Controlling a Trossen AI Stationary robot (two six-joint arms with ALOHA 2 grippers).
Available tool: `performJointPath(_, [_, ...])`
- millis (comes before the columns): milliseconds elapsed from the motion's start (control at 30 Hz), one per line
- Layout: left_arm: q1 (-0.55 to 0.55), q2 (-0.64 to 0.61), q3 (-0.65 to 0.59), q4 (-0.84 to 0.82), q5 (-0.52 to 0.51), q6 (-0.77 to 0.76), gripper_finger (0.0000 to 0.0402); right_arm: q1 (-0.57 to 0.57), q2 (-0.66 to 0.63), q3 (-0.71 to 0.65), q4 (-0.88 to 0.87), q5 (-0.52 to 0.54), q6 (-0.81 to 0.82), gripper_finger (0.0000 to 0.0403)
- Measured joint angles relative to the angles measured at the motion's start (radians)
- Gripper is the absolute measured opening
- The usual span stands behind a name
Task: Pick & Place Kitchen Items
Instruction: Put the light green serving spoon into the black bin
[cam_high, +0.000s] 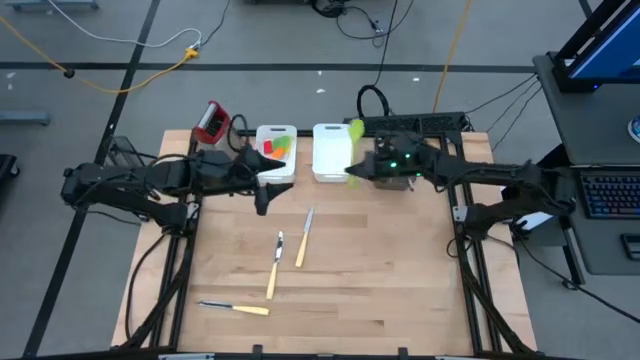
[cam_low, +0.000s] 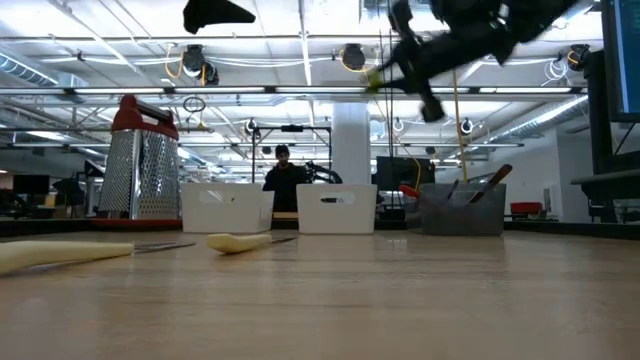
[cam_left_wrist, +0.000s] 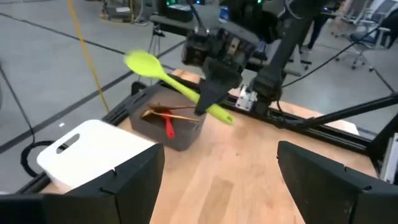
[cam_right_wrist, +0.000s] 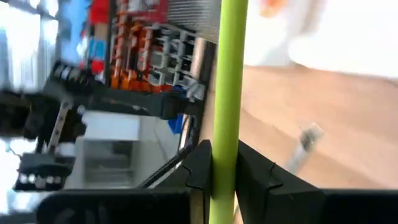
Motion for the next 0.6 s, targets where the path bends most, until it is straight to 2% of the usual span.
performJointPath(167, [-0.007,-0.066,-0.083,0.022,-0.017,-0.024,0.0319,-0.158,-0.104,-0.212,0.146,-0.17,0.265,0.0036])
performJointPath(300, [-0.026,-0.1,-0.154,0.096,-0.027,-0.02,0.0315,-0.271,-0.169,-0.353,0.289,-0.237,0.486,0.0036])
performJointPath(433, [-0.032,-0.115,-0.213,0.168,-0.042,-0.035,0.0311,-0.373,-0.197,-0.423,0.401,-0.279,0.631,0.0036])
performJointPath(600, [-0.032,-0.114,-0.263,0.218,-0.042,-0.059,0.031,-0.482,-0.193,-0.432,0.415,-0.395,0.742,0.0036])
